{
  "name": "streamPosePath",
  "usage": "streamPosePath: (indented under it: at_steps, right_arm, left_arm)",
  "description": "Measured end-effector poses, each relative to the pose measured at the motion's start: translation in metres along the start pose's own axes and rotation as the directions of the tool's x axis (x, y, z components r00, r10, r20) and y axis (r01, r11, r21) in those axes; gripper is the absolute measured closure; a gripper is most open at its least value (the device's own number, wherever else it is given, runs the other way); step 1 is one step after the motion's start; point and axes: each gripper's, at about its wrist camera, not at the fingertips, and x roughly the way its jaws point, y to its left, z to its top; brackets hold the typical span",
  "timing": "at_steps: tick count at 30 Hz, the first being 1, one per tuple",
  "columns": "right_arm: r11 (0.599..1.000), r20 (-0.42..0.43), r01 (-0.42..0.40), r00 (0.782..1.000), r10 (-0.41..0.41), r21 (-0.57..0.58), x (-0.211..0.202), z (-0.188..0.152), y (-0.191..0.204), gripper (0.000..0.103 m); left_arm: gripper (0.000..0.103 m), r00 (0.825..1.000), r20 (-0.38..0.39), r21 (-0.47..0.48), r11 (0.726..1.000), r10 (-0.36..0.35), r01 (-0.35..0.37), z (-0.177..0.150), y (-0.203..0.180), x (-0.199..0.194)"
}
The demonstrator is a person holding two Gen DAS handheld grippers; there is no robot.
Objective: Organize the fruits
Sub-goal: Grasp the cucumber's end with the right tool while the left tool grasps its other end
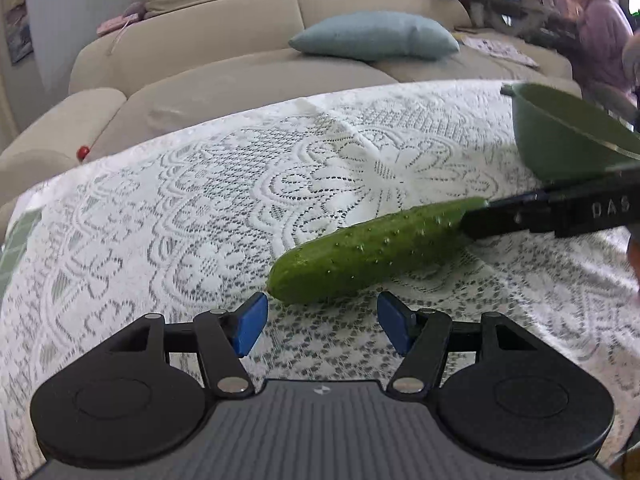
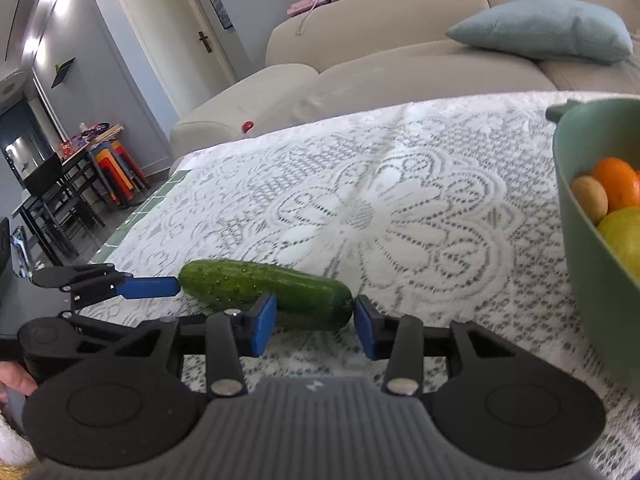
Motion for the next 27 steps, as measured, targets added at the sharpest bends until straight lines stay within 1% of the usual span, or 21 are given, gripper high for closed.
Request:
streamPosePath:
  at_steps: [3, 4, 7, 10, 13, 18, 22, 27]
  right_arm:
    - [0.998, 0.022, 0.028, 0.999, -0.026, -0.061, 0.0, 0.001, 0.005, 0.06]
    - [0.996, 0.026, 0.037, 0.999, -0.035, -0.082, -0.001, 0.0, 0.008, 0.058]
    - [0.99, 0.023, 0.047, 0.999, -0.045, -0.135, 0.001, -0.001, 0.013, 0.055]
    - [0.983, 0.011, 0.052, 0.999, -0.051, -0.177, 0.003, -0.004, 0.018, 0.05]
    - [0.973, -0.001, 0.073, 0.997, -0.075, -0.217, 0.005, -0.009, 0.022, 0.05]
    - [0.96, -0.006, 0.098, 0.995, -0.103, -0.263, 0.011, -0.013, 0.028, 0.049]
    - [0.943, 0.011, 0.132, 0.991, -0.135, -0.305, 0.012, -0.016, 0.034, 0.054]
    - [0.949, 0.017, 0.13, 0.991, -0.13, -0.288, 0.011, -0.014, 0.031, 0.056]
  left_arm:
    - [0.029, 1.0, -0.011, 0.029, 0.999, 0.017, -0.017, 0.0, -0.001, 0.006]
    - [0.029, 1.0, -0.013, 0.033, 0.999, 0.018, -0.018, 0.0, -0.001, 0.007]
    - [0.028, 1.0, -0.002, 0.057, 0.998, 0.014, -0.014, 0.001, -0.004, 0.007]
    - [0.028, 0.999, 0.001, 0.075, 0.997, 0.032, -0.032, 0.002, -0.008, 0.009]
    - [0.028, 0.999, 0.004, 0.086, 0.995, 0.044, -0.044, 0.003, -0.01, 0.01]
    - [0.028, 0.999, 0.007, 0.078, 0.996, 0.045, -0.045, 0.004, -0.01, 0.012]
    - [0.03, 0.999, 0.004, 0.064, 0.997, 0.042, -0.042, 0.005, -0.011, 0.013]
    - [0.031, 1.0, 0.006, 0.036, 0.999, 0.03, -0.031, 0.005, -0.008, 0.012]
